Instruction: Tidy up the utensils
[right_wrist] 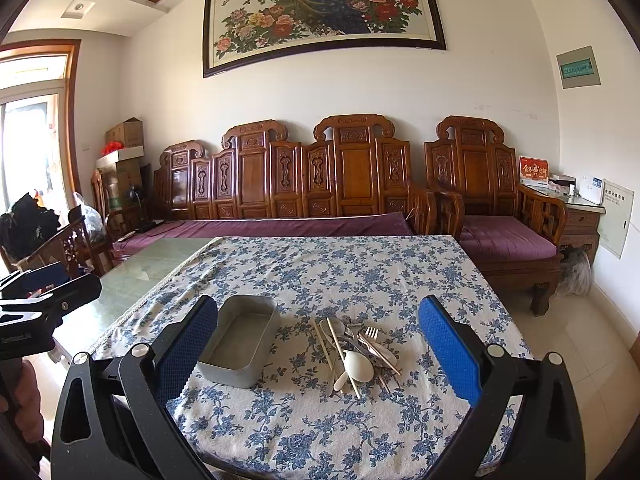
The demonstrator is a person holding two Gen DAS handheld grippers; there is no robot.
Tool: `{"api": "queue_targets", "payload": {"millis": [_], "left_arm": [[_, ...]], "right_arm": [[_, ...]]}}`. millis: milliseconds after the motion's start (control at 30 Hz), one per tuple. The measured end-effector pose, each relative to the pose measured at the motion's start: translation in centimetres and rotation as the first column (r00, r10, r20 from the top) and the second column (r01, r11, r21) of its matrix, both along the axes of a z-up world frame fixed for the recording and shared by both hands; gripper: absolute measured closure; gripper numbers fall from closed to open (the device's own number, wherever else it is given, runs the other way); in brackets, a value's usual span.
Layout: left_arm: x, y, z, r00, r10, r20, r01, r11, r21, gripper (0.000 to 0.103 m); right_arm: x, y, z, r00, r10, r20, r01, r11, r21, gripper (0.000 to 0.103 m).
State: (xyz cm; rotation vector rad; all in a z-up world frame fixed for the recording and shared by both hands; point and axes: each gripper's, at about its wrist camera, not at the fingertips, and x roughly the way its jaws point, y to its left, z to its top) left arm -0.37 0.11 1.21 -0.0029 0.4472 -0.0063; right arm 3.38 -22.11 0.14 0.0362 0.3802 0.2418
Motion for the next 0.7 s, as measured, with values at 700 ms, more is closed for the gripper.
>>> {"api": "queue_targets", "payload": {"millis": [700], "left_arm": [[0.13, 0.02, -0.17, 1.0, 0.0, -0.001, 0.0, 1.0, -0.001, 0.007]], "right_arm": [[-0.04, -0.04, -0.2, 1.0, 0.003, 0.001, -0.003, 1.0, 0.001, 0.003]]}}
